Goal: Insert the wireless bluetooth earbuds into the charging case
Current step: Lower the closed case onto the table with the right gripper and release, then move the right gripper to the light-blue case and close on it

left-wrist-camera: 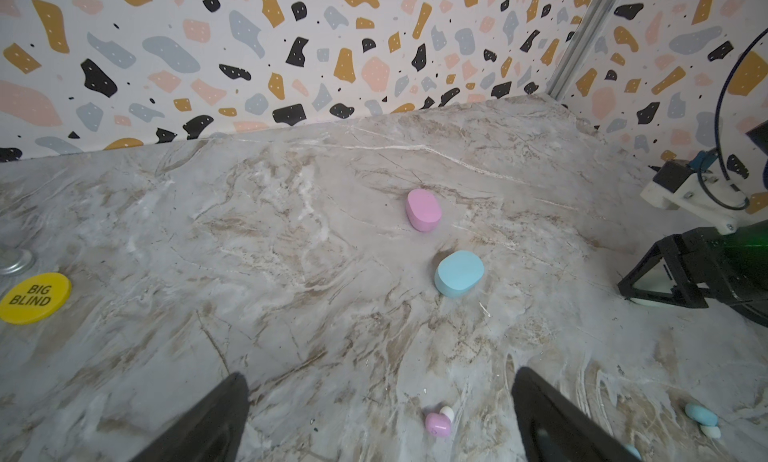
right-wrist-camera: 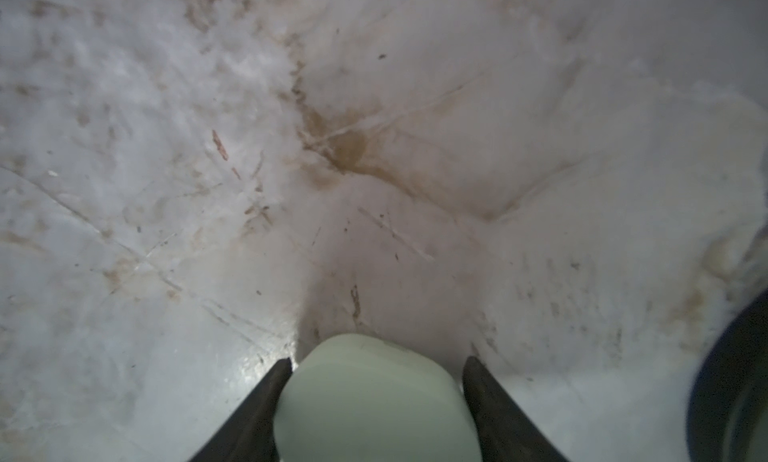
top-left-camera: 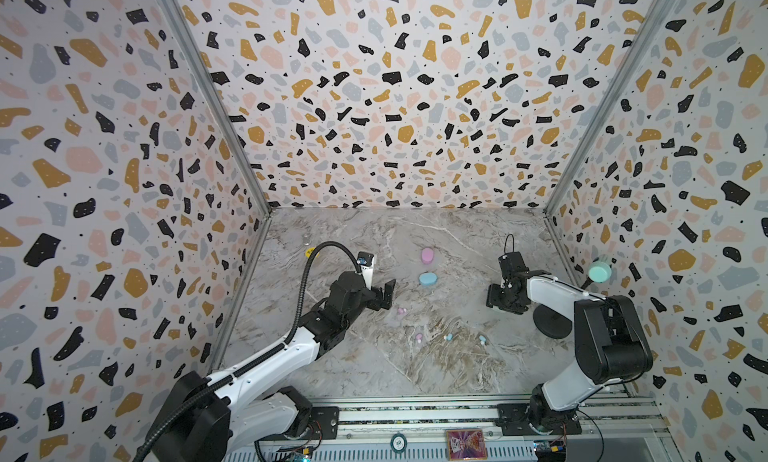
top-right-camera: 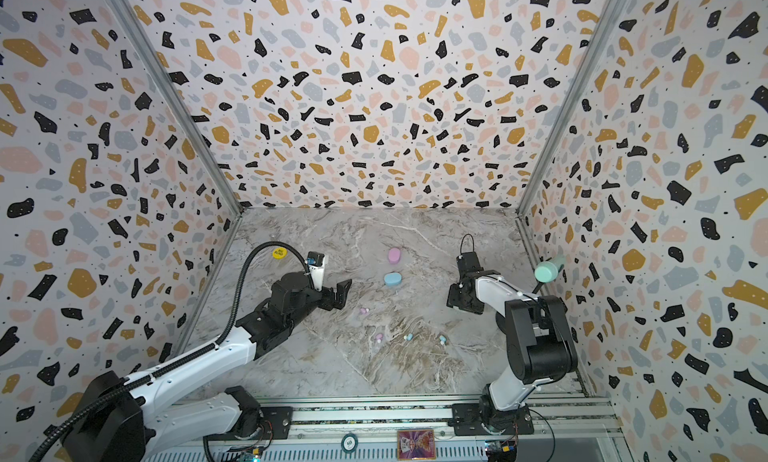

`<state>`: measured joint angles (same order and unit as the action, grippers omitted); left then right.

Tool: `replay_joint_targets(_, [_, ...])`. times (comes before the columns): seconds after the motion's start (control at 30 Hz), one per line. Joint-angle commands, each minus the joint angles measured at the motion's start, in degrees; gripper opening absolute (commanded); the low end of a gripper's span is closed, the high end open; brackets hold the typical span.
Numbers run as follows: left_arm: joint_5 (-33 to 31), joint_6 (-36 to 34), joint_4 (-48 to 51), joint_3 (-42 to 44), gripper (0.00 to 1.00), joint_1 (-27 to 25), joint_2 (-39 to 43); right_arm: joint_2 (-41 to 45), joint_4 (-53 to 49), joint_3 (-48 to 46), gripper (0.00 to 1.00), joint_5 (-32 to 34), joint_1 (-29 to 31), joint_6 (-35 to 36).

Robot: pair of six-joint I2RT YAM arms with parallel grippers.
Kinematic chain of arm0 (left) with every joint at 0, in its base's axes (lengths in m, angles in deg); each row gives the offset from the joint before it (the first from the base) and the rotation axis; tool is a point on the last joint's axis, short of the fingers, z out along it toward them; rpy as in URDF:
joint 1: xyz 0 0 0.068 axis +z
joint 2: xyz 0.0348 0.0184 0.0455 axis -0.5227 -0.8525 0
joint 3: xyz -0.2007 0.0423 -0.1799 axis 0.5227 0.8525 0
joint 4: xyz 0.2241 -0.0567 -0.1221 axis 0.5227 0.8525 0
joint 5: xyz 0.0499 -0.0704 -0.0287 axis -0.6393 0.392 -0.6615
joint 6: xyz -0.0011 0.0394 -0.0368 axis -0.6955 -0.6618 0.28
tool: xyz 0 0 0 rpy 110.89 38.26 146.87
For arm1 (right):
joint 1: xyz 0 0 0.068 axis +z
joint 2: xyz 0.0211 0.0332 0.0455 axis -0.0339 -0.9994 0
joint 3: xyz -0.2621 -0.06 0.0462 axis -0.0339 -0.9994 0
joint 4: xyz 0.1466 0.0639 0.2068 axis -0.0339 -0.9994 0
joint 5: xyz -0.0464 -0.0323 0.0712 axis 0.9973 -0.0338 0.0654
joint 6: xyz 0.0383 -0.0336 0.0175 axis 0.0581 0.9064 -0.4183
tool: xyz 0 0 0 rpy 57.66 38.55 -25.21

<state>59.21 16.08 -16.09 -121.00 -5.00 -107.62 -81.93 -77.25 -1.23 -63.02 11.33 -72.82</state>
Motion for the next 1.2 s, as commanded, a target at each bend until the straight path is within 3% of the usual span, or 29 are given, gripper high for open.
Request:
replay_joint_targets(0.0, [1.1,0.6,0.0,-1.9,1.00,-0.2,0.1,0.5,-1.5,0.2,0.76,0.6,-0.2,0.0])
replay_joint_targets(0.23, [2.4,2.1,-2.0,-0.1,1.00,-0.2,2.4,5.5,-5.8,2.1,0.84,0.3,1.4,-0.6])
replay_joint_targets(0.53, [4.1,2.6,-3.0,0.9,1.00,-0.2,2.8,8.0,-14.3,11.0,0.87,0.5,9.6,-1.4])
replay_joint_targets(0.87, [6.9,6.0,-3.8,3.8,1.00,-0.1,2.0,-6.3,-15.0,26.0,0.87,-6.5,19.5,2.4])
replay_joint_targets(1.17, [6.9,7.1,-6.6,5.6,1.00,0.1,2.2,-21.5,-17.9,40.6,0.87,-4.6,23.9,5.2])
